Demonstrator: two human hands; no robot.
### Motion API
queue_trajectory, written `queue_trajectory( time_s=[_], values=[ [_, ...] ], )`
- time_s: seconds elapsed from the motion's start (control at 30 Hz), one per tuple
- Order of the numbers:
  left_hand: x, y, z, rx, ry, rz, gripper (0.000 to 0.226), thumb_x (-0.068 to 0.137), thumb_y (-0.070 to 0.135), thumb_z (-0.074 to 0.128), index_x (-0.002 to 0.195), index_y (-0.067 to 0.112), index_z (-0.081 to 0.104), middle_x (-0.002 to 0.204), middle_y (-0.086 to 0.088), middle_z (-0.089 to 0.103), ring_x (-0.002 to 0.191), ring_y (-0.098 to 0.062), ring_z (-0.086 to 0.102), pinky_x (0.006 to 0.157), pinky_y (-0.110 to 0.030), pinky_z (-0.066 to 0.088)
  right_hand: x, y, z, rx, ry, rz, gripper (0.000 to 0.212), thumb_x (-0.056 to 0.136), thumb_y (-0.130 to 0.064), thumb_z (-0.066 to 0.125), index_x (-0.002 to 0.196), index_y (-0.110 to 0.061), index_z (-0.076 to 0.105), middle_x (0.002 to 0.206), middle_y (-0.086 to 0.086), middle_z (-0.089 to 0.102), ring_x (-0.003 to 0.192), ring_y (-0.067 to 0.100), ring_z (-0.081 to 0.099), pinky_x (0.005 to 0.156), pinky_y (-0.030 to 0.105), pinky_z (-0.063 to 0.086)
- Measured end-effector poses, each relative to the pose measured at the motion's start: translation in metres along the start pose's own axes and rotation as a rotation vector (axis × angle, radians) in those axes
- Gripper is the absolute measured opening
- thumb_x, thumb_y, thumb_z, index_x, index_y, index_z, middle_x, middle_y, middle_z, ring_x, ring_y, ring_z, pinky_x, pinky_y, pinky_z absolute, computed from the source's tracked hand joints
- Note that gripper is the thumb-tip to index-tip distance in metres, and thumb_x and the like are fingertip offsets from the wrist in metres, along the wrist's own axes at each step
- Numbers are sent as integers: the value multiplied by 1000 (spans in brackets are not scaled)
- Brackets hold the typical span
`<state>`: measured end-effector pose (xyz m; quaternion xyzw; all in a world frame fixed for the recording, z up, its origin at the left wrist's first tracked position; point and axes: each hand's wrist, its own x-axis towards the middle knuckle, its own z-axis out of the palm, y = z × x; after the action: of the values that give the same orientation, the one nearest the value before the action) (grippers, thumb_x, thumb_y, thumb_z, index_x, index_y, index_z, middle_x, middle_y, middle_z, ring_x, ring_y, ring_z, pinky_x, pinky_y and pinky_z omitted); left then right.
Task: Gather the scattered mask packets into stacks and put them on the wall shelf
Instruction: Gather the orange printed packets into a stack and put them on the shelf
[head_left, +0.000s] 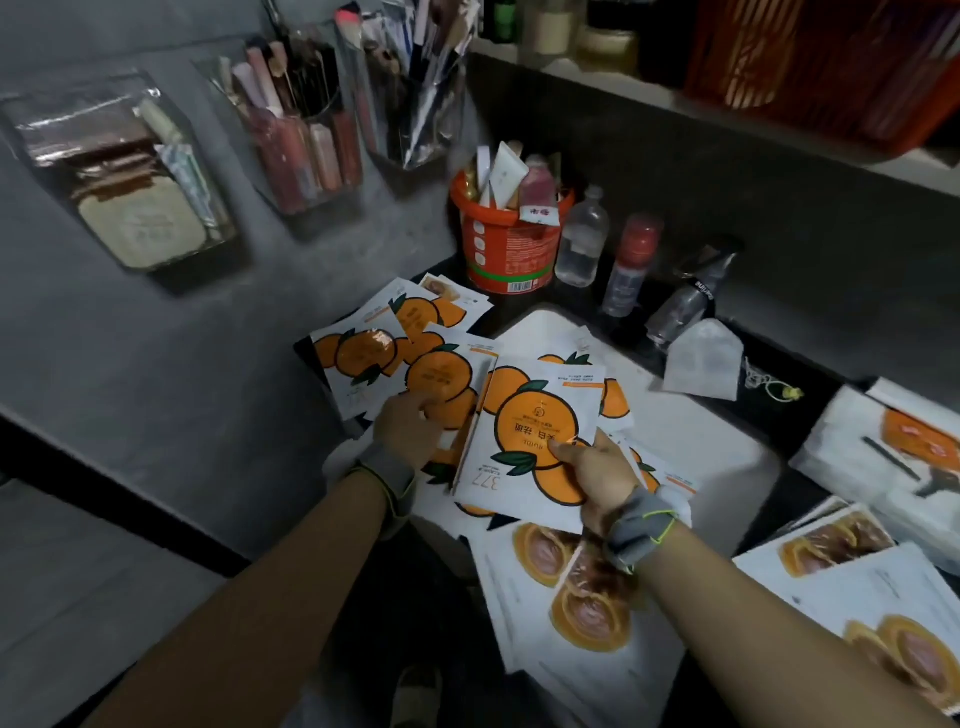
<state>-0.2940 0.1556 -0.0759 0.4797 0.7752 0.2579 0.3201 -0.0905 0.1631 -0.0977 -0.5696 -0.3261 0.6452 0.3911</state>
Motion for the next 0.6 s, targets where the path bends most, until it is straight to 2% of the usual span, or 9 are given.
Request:
queue_trajectory(
  time_s=[0.07,0.17,0.23,0.3,0.37,0.47,0.53,0.6],
  values=[
    [22,-6,-8,66,-1,-8,34,86,14,56,119,14,62,125,-12,59,116,-32,55,99,-35,46,6,0,15,17,50,9,36,88,1,57,122,-9,57,114,19,67,98,38,65,80,44,55],
    [41,-6,-13,198,25,-38,30,82,20,60,110,13,63,113,-13,63,108,-34,58,91,-37,50,7,-1,31,46,65,5,30,89,4,54,116,-9,57,106,19,66,86,34,64,66,34,52],
    [55,-8,-18,194,-21,-21,34,83,22,62,115,13,56,119,-13,55,120,-36,50,92,-37,45,11,0,44,62,89,1,29,89,5,53,113,-12,57,100,15,67,79,31,64,63,32,51],
    [70,-14,-24,147,-112,-43,57,84,25,63,136,14,40,143,-15,37,134,-37,33,107,-42,36,15,1,60,72,125,1,31,87,5,55,111,-13,59,100,15,68,83,32,65,67,35,53],
    [87,-19,-29,124,-161,-64,69,84,27,64,143,15,30,150,-14,26,138,-37,26,113,-44,30,23,3,73,43,198,-1,30,83,2,60,105,-17,65,106,15,69,91,35,66,78,42,55],
    [100,-21,-31,159,-175,-32,70,84,27,65,143,12,30,149,-16,28,137,-36,29,111,-41,32,29,3,80,-82,235,-1,20,78,-11,67,93,-24,68,106,11,71,95,36,66,90,50,53],
    [109,-22,-33,141,-225,-24,68,85,24,65,141,5,32,146,-18,34,133,-34,37,105,-39,35,28,-4,88,-182,247,-5,19,77,-18,68,94,-25,67,104,6,71,97,34,65,94,48,50],
    [113,-22,-31,78,-260,-33,49,87,17,63,128,-2,45,130,-20,50,116,-29,49,98,-39,41,24,-14,96,-241,247,-2,19,82,-14,64,99,-24,63,103,4,68,100,33,62,95,44,48]
  ],
)
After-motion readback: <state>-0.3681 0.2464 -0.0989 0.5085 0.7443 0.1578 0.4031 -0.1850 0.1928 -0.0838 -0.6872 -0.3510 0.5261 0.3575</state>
